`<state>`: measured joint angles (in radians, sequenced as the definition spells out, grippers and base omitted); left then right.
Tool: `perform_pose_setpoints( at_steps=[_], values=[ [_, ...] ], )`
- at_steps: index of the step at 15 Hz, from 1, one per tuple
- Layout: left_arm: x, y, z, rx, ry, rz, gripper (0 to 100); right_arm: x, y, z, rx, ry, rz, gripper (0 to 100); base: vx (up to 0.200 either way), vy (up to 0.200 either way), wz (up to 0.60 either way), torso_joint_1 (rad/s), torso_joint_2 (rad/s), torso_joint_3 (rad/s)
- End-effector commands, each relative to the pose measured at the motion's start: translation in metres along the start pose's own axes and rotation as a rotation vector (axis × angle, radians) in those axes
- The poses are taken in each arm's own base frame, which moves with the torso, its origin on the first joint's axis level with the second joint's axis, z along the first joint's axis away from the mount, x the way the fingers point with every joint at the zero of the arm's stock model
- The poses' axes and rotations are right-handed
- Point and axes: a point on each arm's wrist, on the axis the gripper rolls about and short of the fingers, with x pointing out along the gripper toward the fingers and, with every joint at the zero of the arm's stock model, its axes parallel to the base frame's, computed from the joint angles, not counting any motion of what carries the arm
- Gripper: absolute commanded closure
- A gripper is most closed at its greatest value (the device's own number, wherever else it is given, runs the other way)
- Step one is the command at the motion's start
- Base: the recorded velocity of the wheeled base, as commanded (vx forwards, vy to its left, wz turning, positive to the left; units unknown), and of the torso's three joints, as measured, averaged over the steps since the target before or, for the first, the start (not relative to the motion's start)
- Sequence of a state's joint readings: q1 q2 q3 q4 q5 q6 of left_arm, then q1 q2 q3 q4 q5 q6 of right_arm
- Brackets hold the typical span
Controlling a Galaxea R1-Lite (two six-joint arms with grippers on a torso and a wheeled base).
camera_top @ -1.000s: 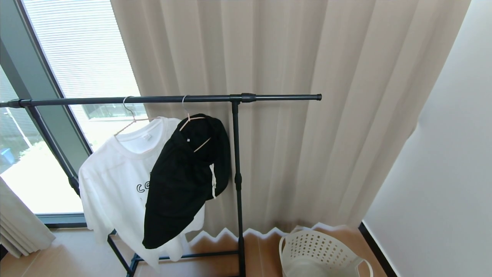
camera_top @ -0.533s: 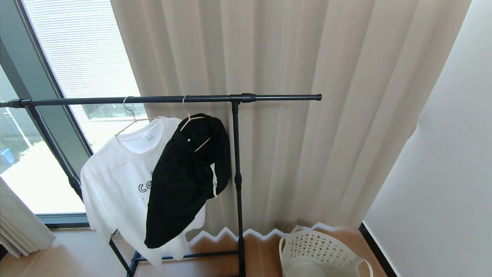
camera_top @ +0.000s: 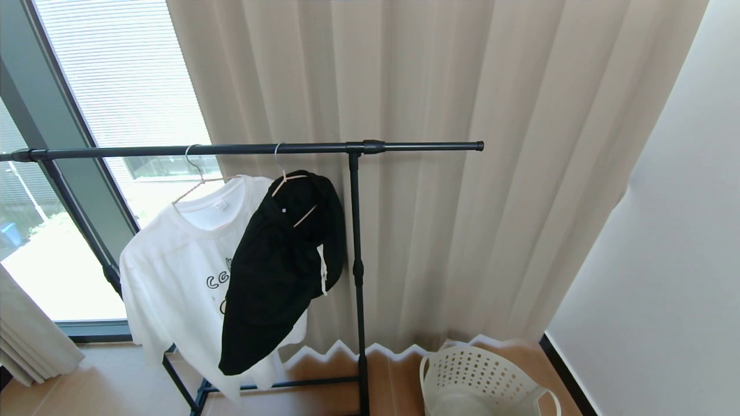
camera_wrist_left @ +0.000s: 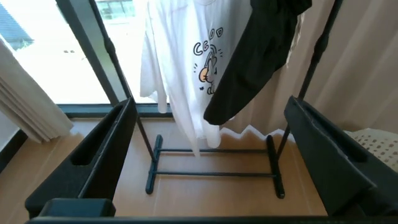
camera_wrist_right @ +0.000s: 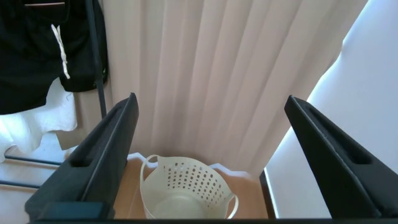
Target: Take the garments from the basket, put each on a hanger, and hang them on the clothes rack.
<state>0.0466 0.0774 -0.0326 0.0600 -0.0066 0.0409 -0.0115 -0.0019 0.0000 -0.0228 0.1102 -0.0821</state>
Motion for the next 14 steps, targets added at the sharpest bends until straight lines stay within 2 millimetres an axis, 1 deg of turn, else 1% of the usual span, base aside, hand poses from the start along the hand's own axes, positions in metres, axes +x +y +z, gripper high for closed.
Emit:
perform_pose_setpoints(
  at_steps=[1, 2, 4, 14],
  values=[
    [-0.0007, -0.0005, -0.0023, -0.018, -0.024, -0.064, 0, 0.0001, 0.0000, 0.0001, 0.007, 0.002, 0.001, 0, 0.000, 0.000, 0.00, 0.000, 0.00, 0.000],
    [-0.0048, -0.0005, -0.0033, -0.018, -0.080, -0.110, 0, 0.0001, -0.0001, 0.0004, 0.013, -0.001, 0.001, 0, 0.000, 0.000, 0.00, 0.000, 0.00, 0.000],
    [-0.0051, -0.0005, -0.0035, -0.053, -0.083, -0.110, 0, 0.0001, -0.0001, 0.0007, 0.013, -0.005, 0.001, 0, 0.000, 0.000, 0.00, 0.000, 0.00, 0.000],
    [-0.0051, -0.0004, -0.0035, -0.050, -0.083, -0.106, 0, 0.0001, -0.0001, 0.0010, 0.020, -0.008, 0.002, 0, 0.000, 0.000, 0.00, 0.000, 0.00, 0.000]
  ],
)
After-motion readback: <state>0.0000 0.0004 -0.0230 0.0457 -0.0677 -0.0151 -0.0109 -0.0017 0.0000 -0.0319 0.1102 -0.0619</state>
